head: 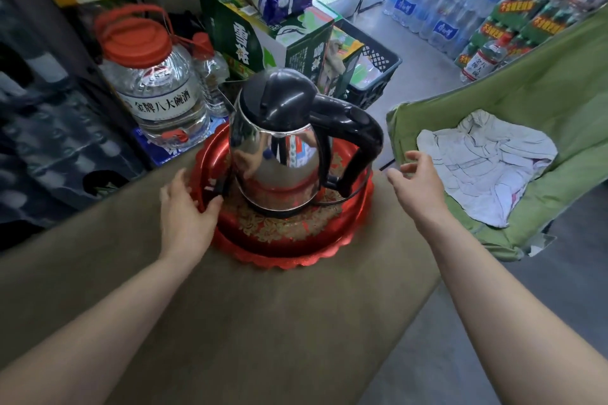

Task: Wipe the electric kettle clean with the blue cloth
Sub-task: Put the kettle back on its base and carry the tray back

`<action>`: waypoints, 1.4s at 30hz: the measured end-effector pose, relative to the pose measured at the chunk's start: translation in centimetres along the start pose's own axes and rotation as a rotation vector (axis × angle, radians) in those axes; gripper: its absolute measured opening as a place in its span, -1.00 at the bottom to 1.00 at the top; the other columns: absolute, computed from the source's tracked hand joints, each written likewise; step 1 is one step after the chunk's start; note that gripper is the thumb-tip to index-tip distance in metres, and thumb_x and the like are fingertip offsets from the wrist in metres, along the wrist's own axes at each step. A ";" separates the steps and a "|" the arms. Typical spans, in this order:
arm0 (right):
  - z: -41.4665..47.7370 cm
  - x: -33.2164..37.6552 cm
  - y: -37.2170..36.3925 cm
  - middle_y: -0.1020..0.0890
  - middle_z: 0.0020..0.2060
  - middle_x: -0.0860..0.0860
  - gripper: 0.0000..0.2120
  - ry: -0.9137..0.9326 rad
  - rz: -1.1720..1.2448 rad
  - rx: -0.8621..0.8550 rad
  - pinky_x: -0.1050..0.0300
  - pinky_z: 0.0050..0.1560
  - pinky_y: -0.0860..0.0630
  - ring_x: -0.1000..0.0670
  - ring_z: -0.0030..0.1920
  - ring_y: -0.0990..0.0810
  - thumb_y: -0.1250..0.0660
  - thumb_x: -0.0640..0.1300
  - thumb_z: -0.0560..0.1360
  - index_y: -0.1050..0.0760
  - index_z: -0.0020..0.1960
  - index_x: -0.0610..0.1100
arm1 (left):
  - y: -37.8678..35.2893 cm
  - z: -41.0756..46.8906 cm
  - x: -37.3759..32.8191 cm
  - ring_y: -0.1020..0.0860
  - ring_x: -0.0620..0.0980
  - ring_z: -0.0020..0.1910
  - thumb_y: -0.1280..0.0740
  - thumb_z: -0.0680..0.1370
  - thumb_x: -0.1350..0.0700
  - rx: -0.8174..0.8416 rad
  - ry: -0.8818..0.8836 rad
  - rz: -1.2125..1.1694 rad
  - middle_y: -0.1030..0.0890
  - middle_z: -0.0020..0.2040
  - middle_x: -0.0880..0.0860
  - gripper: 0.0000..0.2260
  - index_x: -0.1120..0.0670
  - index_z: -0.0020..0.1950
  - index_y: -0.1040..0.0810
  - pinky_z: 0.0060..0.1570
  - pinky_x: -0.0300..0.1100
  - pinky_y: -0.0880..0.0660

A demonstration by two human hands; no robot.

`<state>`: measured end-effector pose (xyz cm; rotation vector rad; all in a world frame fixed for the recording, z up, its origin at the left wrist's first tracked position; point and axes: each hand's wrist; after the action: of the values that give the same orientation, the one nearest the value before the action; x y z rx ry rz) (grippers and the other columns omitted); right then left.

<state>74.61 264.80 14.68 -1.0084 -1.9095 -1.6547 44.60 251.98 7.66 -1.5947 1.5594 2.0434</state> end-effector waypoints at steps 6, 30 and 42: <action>6.4 -1.8 -4.2 -0.65 -0.20 -0.10 -0.48 -0.109 -0.021 0.262 -0.17 0.10 -0.61 -0.17 -0.13 -0.66 -0.28 0.31 0.35 -0.53 -0.14 -0.18 | -1.3 3.7 -0.3 -0.51 0.29 0.22 -0.34 0.44 -0.30 -0.019 0.318 0.140 -0.56 0.23 0.22 -0.35 0.16 0.31 -0.44 0.21 0.16 -0.46; -7.6 -0.5 -1.3 -0.57 -0.32 -0.02 -0.85 0.123 -0.021 0.235 -0.05 -0.16 -0.49 -0.13 -0.21 -0.55 -0.38 -0.15 0.46 -0.44 -0.23 -0.11 | 8.0 -9.7 0.1 -0.54 -0.03 -0.01 -0.52 0.43 0.06 -0.182 0.421 -0.352 -0.56 0.02 -0.01 -0.55 0.08 0.24 -0.46 0.04 -0.13 -0.49; -27.1 3.8 1.9 -0.68 -0.29 -0.02 -0.71 0.234 0.011 0.405 -0.29 -0.12 -0.61 -0.19 -0.18 -0.67 -0.34 0.18 0.23 -0.51 -0.16 0.02 | 27.8 -29.3 2.3 -0.57 0.05 -0.01 -0.53 0.42 0.05 -0.349 0.453 -0.358 -0.58 0.01 0.05 -0.58 0.11 0.17 -0.45 0.06 -0.03 -0.53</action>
<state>69.66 239.60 24.29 -0.6332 -1.9625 -1.2425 45.38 215.92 25.91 -2.3936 0.9325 1.9142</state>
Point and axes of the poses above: each hand's wrist, its own z-axis towards the middle knuckle, its own y-axis out of the back of the hand, x = y × z
